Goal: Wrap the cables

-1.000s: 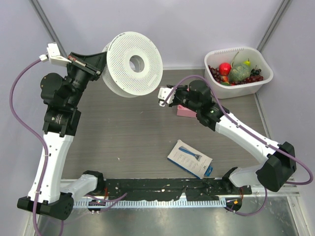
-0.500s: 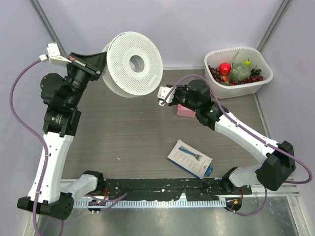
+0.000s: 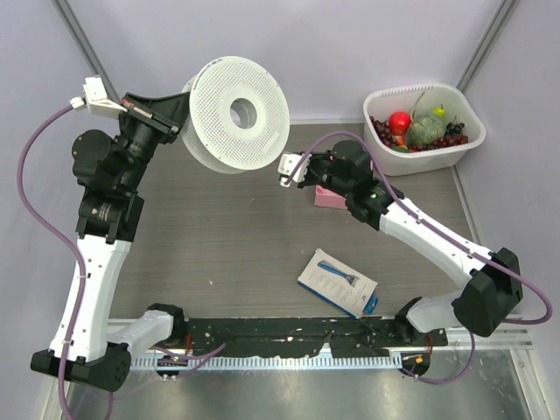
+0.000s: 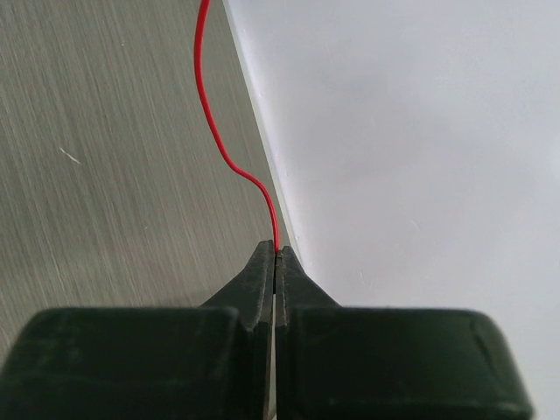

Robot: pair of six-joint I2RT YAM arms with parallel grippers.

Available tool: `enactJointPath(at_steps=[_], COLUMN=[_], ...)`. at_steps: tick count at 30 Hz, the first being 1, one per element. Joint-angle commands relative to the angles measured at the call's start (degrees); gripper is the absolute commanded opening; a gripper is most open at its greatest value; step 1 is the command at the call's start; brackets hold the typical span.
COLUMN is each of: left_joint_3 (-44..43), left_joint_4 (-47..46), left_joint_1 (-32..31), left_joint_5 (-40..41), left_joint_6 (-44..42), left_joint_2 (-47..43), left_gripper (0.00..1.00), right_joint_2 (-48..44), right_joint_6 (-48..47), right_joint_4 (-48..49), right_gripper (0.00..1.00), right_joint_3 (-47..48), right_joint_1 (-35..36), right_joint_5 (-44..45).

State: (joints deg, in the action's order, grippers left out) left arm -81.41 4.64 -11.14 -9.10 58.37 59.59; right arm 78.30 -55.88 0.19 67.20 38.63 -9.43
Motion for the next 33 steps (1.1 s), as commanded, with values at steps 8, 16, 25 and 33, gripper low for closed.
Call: enactJointPath(at_steps=[8, 16, 25, 33], left_joint_3=[-1.0, -1.2, 2.5, 4.8], left_joint_4=[-2.4, 2.8, 5.1, 7.1], left_joint_1=[0.2, 0.2, -1.3, -6.9], left_joint_5=[2.7, 8.2, 8.6, 13.0], left_joint_6=[0.2, -6.4, -9.2, -13.3], left_joint_2=[-0.5, 1.4, 2.7, 2.8], left_gripper=[0.00, 0.00, 0.00, 0.00], right_joint_2=[-3.1, -10.9, -11.0, -2.8], right_joint_6=[4.0, 10.3, 13.9, 14.8], right_joint_4=[-5.7, -16.5, -22.6, -26.7], right_gripper=[0.01, 0.01, 0.01, 0.01], right_joint_3=[1.3, -1.7, 4.6, 14.8], right_joint_1=[0.2, 5.8, 18.0, 24.2], right_joint_5=[-6.9, -15.4, -9.7, -0.1])
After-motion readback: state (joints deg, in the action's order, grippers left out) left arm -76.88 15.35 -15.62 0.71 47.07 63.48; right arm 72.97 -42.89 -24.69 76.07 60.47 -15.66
